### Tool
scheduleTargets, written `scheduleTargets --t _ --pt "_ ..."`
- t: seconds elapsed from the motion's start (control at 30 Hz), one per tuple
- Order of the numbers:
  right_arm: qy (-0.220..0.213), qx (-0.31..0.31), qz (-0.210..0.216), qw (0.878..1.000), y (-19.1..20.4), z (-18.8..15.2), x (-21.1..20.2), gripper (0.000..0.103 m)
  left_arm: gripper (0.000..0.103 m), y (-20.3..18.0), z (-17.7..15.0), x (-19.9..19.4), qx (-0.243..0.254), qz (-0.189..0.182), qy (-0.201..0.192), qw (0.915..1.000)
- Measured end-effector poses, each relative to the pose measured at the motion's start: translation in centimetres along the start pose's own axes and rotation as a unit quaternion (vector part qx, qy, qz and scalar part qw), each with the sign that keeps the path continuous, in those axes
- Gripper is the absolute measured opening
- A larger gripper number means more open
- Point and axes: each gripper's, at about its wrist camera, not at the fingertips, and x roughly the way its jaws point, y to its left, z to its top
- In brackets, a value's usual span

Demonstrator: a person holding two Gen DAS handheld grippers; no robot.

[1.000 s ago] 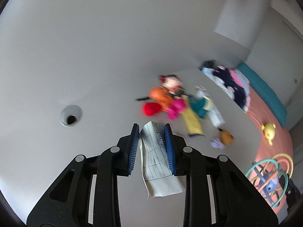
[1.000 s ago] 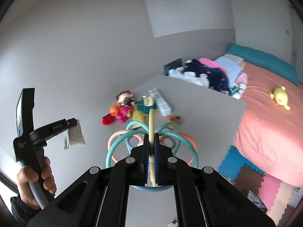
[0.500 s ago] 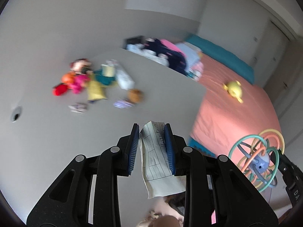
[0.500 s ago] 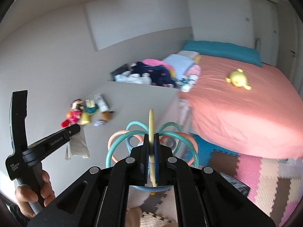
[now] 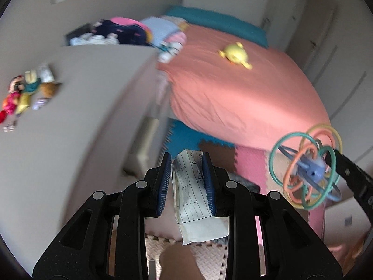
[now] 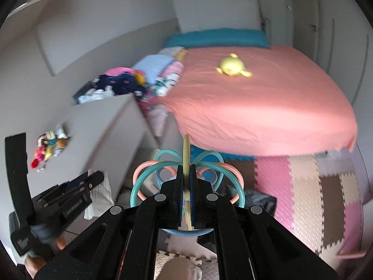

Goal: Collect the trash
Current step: 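Carry rattle and paper tag to the black bin and release both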

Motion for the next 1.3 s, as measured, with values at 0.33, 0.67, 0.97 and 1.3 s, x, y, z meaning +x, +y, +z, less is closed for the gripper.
scheduleTargets --t 0.33,0.67,0.97,1.3 --pt "0.053 0.052 -0.049 0.996 -7.6 -2.1 3.2 0.005 0.028 -7.7 -2.9 5.1 0.075 -0.029 0.065 0.9946" --pt "0.078 0.093 -0.116 0.986 -12.3 -1.6 4.4 0.061 0.097 -12.3 -4.9 8.1 0.131 -0.06 0.104 0.9841" --pt "0.052 0.086 -0.127 0.987 -12.7 -1.4 3.0 0.062 0.097 -12.2 -5.1 7.8 0.131 -0.052 0.093 0.9856" --pt "0.046 0.063 -0.11 0.991 -9.4 -0.7 2.8 0.062 0.097 -10.1 -4.2 6.3 0.122 -0.05 0.072 0.9886"
